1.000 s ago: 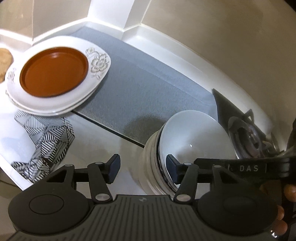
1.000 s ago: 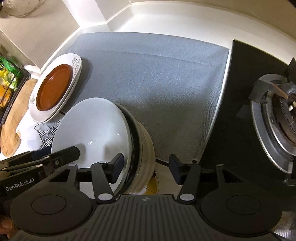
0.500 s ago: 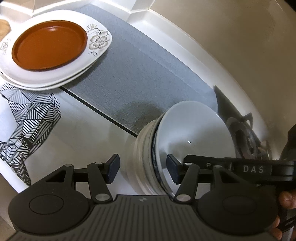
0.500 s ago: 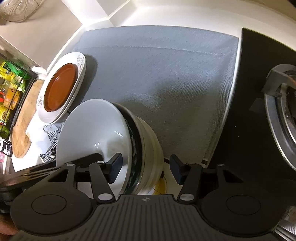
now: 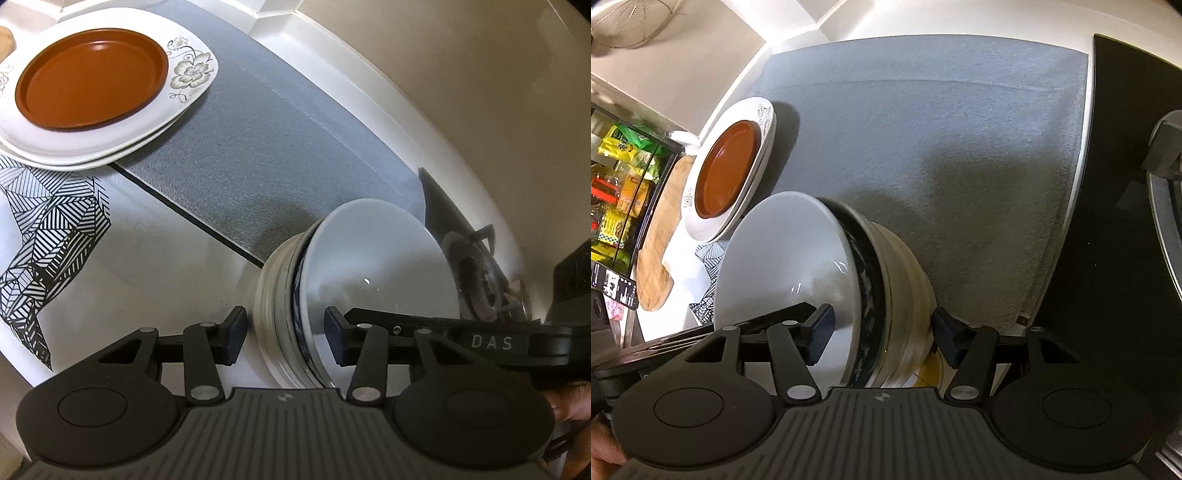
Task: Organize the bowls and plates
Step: 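Carry the bowl stack toward the terracotta plate with both grippers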
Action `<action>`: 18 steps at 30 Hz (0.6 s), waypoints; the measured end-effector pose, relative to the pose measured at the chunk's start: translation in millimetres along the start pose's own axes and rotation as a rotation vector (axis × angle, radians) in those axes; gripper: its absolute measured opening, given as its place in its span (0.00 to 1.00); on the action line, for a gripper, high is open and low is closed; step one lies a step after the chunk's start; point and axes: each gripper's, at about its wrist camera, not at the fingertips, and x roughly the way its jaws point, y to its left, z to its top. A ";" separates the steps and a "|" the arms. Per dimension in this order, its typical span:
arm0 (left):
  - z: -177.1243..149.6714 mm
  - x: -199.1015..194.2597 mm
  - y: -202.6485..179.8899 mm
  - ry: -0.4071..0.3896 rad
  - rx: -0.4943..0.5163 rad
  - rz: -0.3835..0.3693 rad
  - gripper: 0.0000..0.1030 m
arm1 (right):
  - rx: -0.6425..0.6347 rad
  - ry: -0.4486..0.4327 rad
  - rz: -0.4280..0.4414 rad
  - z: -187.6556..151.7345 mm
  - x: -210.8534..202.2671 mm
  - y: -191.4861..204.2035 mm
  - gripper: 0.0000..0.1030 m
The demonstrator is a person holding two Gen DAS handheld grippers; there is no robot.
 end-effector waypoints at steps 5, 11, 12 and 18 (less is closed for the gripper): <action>-0.1 -4.2 0.1 -0.010 0.025 0.009 0.37 | -0.007 -0.027 -0.010 -3.8 -3.1 1.1 0.56; -0.9 -5.0 -5.1 -0.016 0.097 0.021 0.35 | -0.002 -0.097 -0.022 -14.3 -11.5 -0.3 0.44; -0.4 -4.9 -4.7 -0.015 0.105 0.019 0.35 | 0.009 -0.104 -0.020 -15.3 -11.8 -1.4 0.43; 6.9 -1.5 -3.0 0.000 0.157 -0.012 0.34 | 0.075 -0.158 -0.038 -26.4 -14.0 -0.7 0.40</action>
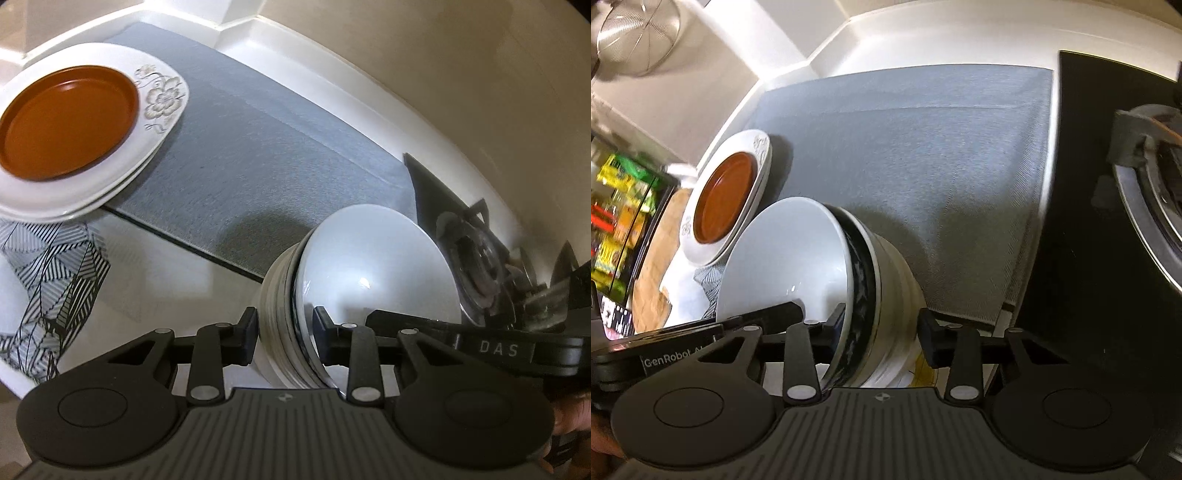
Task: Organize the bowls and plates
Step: 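Carry the bowl stack toward the terracotta plate with both grippers, then lower the bowl stack onto the terracotta plate with both grippers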
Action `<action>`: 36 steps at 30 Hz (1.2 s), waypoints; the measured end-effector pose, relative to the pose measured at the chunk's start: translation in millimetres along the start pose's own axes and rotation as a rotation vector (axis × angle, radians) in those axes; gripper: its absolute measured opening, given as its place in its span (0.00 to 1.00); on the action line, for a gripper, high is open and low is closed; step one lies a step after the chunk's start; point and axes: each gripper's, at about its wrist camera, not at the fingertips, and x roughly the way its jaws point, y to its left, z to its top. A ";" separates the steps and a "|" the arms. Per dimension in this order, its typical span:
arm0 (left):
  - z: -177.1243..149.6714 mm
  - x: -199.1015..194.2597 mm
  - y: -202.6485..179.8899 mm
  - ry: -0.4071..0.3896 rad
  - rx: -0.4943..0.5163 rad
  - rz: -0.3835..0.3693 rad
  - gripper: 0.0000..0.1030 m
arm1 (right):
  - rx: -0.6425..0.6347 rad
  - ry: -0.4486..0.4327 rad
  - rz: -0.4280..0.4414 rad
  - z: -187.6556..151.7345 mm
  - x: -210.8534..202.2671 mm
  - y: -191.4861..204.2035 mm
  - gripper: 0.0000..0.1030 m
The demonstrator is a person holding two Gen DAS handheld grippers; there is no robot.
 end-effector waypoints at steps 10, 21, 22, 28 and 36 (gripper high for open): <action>26.6 -3.5 16.6 -0.002 0.092 -0.085 0.34 | 0.059 -0.096 -0.074 -2.9 -4.0 23.6 0.40; 84.4 -47.9 53.8 -0.136 0.131 -0.126 0.34 | 0.068 -0.225 -0.104 36.4 -11.9 86.7 0.39; 90.4 -52.1 59.8 -0.150 0.128 -0.117 0.34 | 0.062 -0.230 -0.098 42.2 -9.0 95.1 0.39; 120.5 -71.6 119.3 -0.200 0.065 -0.051 0.34 | -0.001 -0.222 -0.046 77.6 32.2 153.9 0.39; 142.1 -68.1 200.3 -0.193 -0.048 0.006 0.34 | -0.068 -0.149 -0.012 108.1 106.1 218.0 0.39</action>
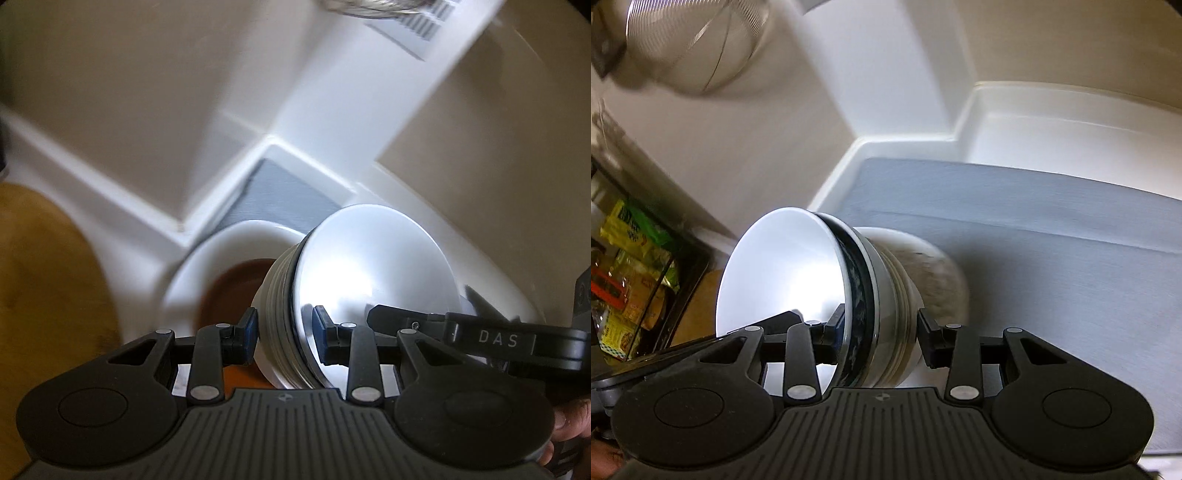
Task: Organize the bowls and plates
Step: 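Lower the bowl stack onto the terracotta plate with both grippers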
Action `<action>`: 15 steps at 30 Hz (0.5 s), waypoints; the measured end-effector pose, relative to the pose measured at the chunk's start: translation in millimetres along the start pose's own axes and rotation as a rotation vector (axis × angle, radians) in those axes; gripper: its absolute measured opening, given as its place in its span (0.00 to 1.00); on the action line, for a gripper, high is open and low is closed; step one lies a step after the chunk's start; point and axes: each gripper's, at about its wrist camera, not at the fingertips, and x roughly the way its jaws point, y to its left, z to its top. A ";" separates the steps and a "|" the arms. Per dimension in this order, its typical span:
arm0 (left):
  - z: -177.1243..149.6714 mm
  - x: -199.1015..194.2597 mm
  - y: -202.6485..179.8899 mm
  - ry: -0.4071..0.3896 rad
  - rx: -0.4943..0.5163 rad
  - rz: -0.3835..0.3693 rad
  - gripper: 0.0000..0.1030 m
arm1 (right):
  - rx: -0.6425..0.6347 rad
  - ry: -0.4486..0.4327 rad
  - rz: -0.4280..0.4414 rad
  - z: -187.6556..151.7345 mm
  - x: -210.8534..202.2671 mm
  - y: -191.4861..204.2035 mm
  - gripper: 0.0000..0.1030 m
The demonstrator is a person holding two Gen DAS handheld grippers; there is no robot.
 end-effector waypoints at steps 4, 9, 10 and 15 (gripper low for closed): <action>3.8 13.7 16.1 0.033 -0.020 -0.004 0.34 | -0.002 0.039 -0.014 2.2 23.0 7.4 0.39; 3.9 21.5 25.8 0.055 -0.026 -0.023 0.34 | 0.021 0.074 -0.042 -0.1 34.6 9.4 0.39; 5.2 23.5 27.6 0.060 -0.033 -0.026 0.34 | 0.020 0.076 -0.047 -0.2 34.3 10.8 0.39; 0.0 19.9 20.1 0.065 0.001 -0.012 0.37 | 0.044 0.117 -0.045 -0.9 35.1 7.0 0.39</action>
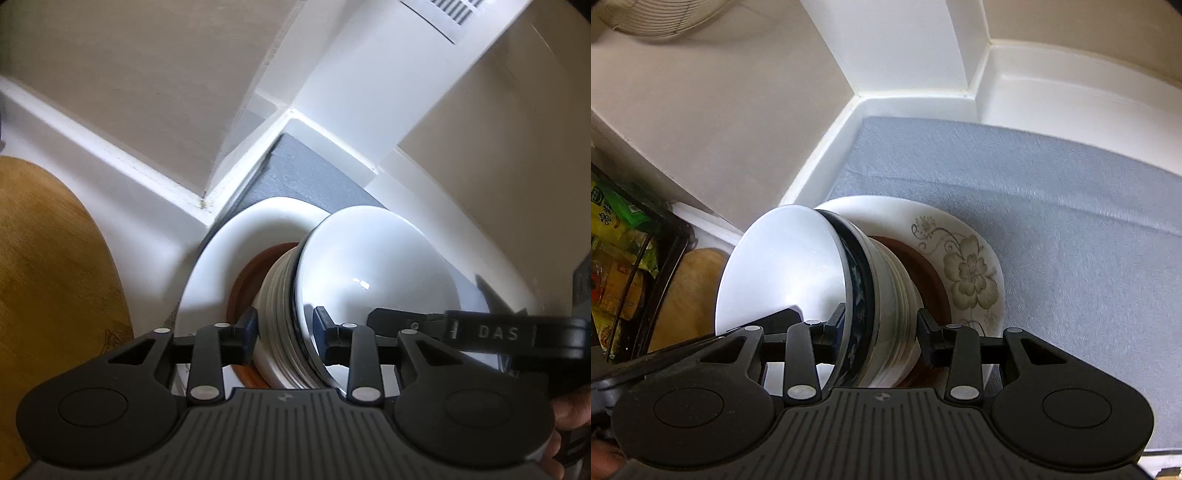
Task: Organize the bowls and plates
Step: 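Lower the bowl stack onto the terracotta plate with both grippers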
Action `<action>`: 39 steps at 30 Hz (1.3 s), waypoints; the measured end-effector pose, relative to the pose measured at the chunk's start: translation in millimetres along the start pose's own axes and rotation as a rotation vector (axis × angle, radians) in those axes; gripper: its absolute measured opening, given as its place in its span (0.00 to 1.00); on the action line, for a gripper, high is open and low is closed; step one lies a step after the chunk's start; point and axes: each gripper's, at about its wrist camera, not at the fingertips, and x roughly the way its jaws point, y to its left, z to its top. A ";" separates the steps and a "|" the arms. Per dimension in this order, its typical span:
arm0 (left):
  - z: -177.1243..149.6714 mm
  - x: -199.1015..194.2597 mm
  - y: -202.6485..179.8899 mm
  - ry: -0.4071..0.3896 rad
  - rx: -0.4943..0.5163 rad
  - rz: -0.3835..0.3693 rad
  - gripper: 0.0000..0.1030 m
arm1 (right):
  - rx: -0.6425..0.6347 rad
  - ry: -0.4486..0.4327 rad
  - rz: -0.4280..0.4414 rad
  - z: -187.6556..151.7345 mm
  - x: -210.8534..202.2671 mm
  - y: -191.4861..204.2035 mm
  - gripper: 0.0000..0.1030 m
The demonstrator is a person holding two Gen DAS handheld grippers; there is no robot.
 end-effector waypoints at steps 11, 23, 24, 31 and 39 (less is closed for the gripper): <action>-9.6 -36.5 11.6 -0.142 -0.005 -0.051 0.53 | -0.039 -0.028 -0.038 -13.3 -10.5 5.0 0.43; -16.2 -35.0 41.4 -0.211 -0.072 0.067 0.53 | -0.013 -0.208 0.005 -33.4 -65.3 -10.0 0.43; -15.9 -30.2 40.0 -0.206 -0.066 0.075 0.53 | -0.001 -0.231 0.007 -34.4 -69.0 -12.9 0.43; -28.3 -16.1 38.0 -0.164 -0.028 0.096 0.49 | 0.101 -0.310 -0.033 -48.2 -75.9 -37.7 0.43; -37.3 -6.6 38.1 -0.109 -0.009 0.129 0.11 | 0.173 -0.241 -0.082 -62.9 -49.5 -55.6 0.43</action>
